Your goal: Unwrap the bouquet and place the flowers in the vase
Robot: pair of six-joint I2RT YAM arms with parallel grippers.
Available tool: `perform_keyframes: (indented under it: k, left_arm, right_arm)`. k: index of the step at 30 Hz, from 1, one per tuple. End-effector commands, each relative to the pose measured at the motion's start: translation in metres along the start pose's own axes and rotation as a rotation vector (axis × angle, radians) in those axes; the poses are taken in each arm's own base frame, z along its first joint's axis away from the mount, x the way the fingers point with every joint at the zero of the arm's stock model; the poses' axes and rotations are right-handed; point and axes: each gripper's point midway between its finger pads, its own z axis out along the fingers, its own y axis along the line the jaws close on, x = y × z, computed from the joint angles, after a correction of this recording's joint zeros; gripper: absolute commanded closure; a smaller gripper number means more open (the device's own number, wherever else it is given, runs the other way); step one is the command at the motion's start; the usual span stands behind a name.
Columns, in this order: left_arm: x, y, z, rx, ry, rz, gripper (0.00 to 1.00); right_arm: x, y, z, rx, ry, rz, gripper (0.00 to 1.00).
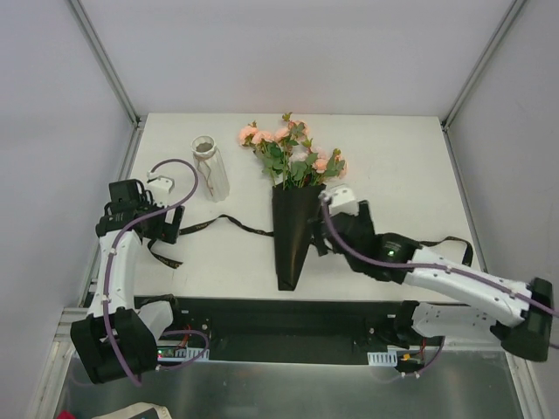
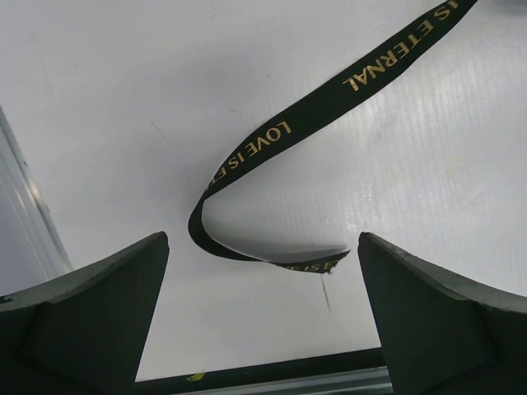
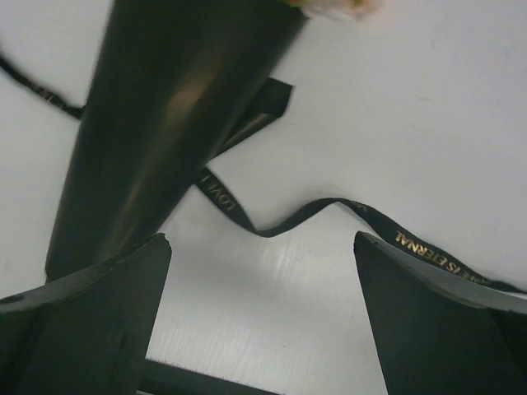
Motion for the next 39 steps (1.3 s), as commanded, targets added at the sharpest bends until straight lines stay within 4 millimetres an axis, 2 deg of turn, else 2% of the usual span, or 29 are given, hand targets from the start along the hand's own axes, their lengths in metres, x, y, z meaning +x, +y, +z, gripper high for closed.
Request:
perform_keyframes:
  k: [1,2,3,5,6,8,9,12,17,22,32,39]
  left_arm:
    - [-0.005,-0.016,-0.002,0.093,-0.006,-0.061,0.01]
    - [-0.002,-0.018,0.002,0.111,0.009,-0.066,0.01]
    - [-0.001,-0.019,0.003,0.120,0.016,-0.072,0.01]
    - [0.000,-0.022,0.005,0.133,0.026,-0.096,0.01]
    - [0.002,-0.023,0.007,0.143,0.036,-0.106,0.01]
    - [0.003,-0.025,0.009,0.155,0.044,-0.122,0.01]
    - [0.004,-0.027,0.010,0.160,0.047,-0.127,0.01]
    - [0.003,-0.028,0.009,0.169,0.040,-0.127,0.01]
    - [0.002,-0.030,0.009,0.177,0.033,-0.125,0.01]
    - [0.002,-0.031,0.008,0.180,0.025,-0.120,0.01]
    - [0.000,-0.033,0.001,0.176,0.004,-0.114,0.01]
    - [0.002,-0.032,0.000,0.167,0.002,-0.105,0.01]
  right_arm:
    - [0.002,0.069,-0.014,-0.146,0.016,-0.423,0.04]
    - [0.009,0.090,-0.021,-0.194,0.017,-0.488,0.03]
    - [0.021,0.106,-0.014,-0.195,0.051,-0.566,0.03]
    - [0.022,0.134,-0.020,-0.237,0.045,-0.643,0.03]
    - [0.034,0.145,-0.012,-0.229,0.076,-0.700,0.04]
    - [0.038,0.166,-0.011,-0.255,0.077,-0.750,0.03]
    - [0.051,0.174,-0.003,-0.246,0.102,-0.795,0.03]
    - [0.062,0.187,0.006,-0.226,0.131,-0.884,0.03]
    - [0.071,0.187,0.015,-0.182,0.177,-0.956,0.03]
    - [0.096,0.178,0.022,-0.151,0.231,-0.967,0.03]
    - [0.122,0.170,0.041,-0.080,0.259,-1.015,0.03]
    - [0.106,0.157,0.050,0.076,0.160,-1.020,0.03]
